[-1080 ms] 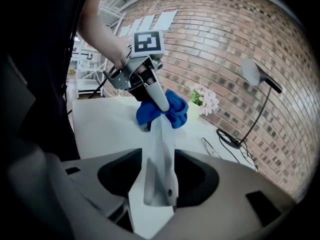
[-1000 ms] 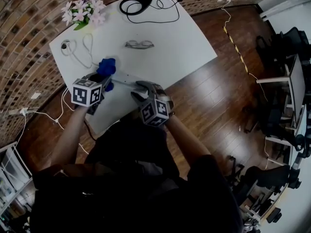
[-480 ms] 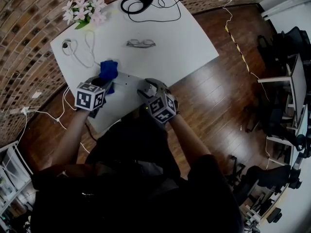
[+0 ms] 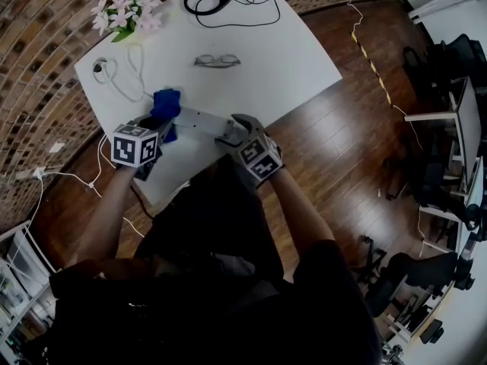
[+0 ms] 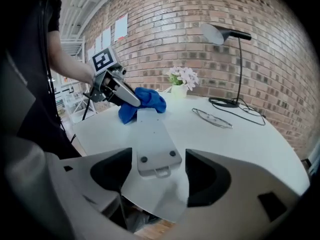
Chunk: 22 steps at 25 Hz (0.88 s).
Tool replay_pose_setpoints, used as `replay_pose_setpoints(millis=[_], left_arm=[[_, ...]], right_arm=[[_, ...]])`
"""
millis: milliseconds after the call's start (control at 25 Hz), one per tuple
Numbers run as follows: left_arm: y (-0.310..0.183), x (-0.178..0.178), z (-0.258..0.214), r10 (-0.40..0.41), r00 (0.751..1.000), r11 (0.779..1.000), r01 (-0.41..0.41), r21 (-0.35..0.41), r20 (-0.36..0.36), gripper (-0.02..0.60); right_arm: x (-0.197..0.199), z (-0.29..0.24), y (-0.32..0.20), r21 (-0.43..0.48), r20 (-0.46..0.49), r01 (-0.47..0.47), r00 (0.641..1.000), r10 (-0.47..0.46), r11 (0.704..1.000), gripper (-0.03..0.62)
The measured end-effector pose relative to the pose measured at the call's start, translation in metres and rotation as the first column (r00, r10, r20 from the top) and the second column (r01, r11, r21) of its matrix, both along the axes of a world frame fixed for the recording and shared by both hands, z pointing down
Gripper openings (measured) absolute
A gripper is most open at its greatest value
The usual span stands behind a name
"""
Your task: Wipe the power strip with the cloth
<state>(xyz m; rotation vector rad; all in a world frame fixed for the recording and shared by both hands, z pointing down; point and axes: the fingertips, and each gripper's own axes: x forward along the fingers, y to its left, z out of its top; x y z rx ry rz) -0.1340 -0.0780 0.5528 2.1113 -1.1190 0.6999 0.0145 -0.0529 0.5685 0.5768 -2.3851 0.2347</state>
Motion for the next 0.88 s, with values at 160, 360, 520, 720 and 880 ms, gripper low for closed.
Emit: replay_pose_setpoints(millis=[160, 360, 520, 720, 880], left_arm=[[0.000, 0.000, 0.001, 0.000, 0.999, 0.999, 0.001, -0.032, 0.034, 0.112], [0.003, 0.003, 0.001, 0.002, 0.999, 0.996, 0.002, -0.084, 0.047, 0.115], [0.007, 0.003, -0.005, 0.016, 0.994, 0.997, -0.008, -0.078, 0.109, 0.124], [0.010, 0.001, -0.023, 0.043, 0.987, 0.997, -0.033, -0.067, 0.152, 0.153], [0.011, 0.003, -0.033, 0.099, 0.973, 0.993, -0.085, -0.078, 0.207, 0.163]], right_arm=[[-0.017, 0.007, 0.000, -0.001, 0.011, 0.104, 0.994, -0.104, 0.995, 0.281], [-0.017, 0.011, -0.002, 0.086, -0.001, 0.187, 0.982, -0.188, 0.979, 0.282], [-0.018, 0.009, -0.003, 0.128, 0.008, 0.217, 0.976, -0.219, 0.968, 0.282], [-0.017, 0.010, -0.002, 0.124, 0.006, 0.244, 0.969, -0.247, 0.962, 0.281], [-0.013, 0.011, -0.005, 0.102, -0.009, 0.273, 0.962, -0.273, 0.957, 0.281]])
